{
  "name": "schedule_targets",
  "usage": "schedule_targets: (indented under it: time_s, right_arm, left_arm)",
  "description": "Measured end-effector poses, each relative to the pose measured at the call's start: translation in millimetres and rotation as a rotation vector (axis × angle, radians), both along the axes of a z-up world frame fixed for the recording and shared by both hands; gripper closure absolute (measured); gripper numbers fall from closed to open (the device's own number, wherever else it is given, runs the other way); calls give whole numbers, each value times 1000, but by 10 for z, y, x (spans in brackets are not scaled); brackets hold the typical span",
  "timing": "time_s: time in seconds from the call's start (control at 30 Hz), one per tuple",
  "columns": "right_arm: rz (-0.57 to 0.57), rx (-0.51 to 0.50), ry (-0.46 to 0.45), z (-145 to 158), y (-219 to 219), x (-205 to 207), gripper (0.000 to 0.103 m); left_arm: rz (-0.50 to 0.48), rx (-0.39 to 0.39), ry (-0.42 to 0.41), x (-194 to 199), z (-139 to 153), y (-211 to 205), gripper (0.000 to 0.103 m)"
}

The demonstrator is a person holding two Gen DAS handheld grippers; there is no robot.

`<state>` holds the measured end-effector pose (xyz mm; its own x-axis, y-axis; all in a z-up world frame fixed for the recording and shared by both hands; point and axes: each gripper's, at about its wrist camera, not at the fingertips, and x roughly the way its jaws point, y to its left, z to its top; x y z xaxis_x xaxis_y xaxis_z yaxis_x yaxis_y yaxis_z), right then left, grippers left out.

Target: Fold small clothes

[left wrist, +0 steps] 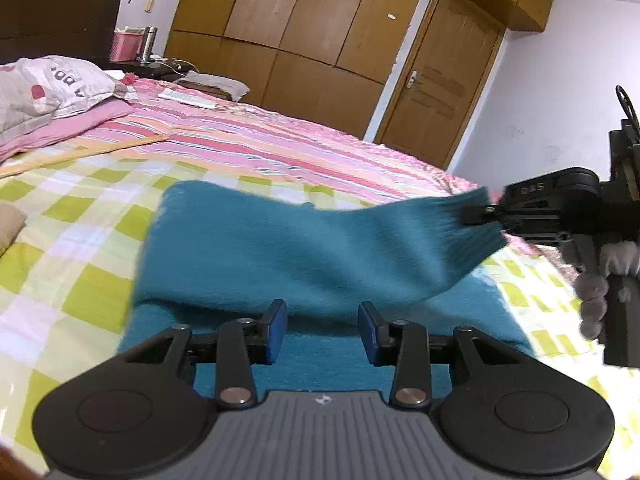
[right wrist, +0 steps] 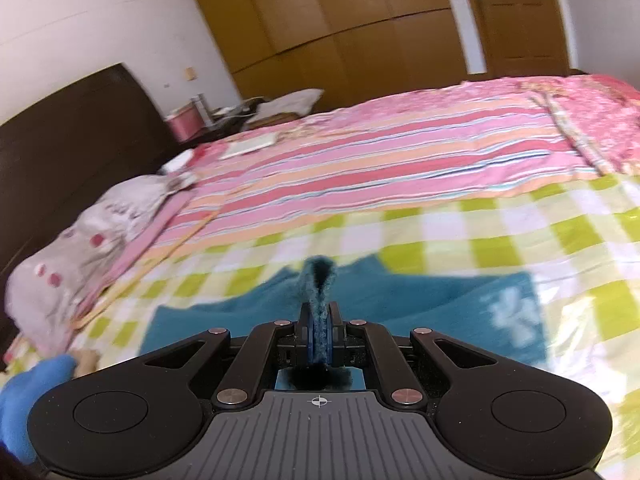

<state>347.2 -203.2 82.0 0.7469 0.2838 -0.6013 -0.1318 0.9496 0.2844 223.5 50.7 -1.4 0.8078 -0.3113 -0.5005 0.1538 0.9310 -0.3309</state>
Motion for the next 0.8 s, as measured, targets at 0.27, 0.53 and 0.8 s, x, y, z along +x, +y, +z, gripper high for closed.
schedule_targets:
  time_s: [0.27, 0.53, 0.8]
  right_arm:
    - [-122, -97, 129, -578, -315, 130, 97]
    - [-130, -191, 119, -682, -257, 67, 86]
    - [-123, -285, 2, -525, -159, -290, 85]
  left_arm:
    - [54, 66, 56, 136, -188, 63, 59]
    - [71, 82, 94, 173, -261, 108, 59]
    - [82, 121, 132, 185, -282, 77, 59]
